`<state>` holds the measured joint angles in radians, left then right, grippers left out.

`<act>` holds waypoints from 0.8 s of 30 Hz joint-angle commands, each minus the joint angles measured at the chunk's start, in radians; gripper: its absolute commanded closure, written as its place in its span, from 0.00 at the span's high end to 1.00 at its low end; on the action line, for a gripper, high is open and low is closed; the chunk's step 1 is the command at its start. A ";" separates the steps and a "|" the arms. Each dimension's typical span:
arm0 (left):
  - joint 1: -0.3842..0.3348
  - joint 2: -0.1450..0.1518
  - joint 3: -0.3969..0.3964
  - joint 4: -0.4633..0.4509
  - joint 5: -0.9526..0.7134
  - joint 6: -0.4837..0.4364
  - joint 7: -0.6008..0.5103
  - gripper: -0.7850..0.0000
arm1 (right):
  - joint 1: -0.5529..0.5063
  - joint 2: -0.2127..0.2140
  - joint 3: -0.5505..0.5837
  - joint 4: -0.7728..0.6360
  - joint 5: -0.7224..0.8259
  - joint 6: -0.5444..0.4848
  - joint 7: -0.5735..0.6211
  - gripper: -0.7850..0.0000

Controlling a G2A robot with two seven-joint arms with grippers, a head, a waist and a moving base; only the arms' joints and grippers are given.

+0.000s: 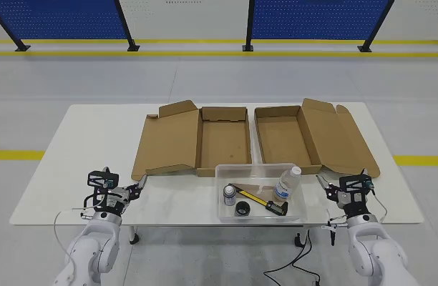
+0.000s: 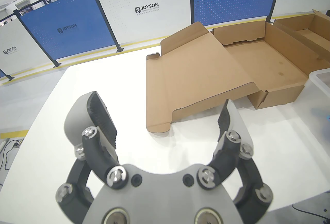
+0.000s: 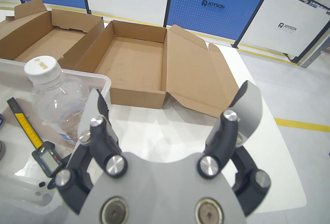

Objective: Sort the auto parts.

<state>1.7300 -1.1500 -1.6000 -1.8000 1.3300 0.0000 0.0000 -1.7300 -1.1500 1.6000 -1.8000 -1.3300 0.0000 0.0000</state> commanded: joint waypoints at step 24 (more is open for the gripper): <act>-0.226 -0.002 0.242 -0.102 -0.004 -0.479 -0.077 1.00 | 0.000 0.000 0.000 0.000 0.000 0.000 0.000 1.00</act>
<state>1.5258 -1.1527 -1.3846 -1.9050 1.3377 -0.4035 -0.0545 -1.7300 -1.1500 1.6000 -1.8000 -1.3300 0.0000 0.0000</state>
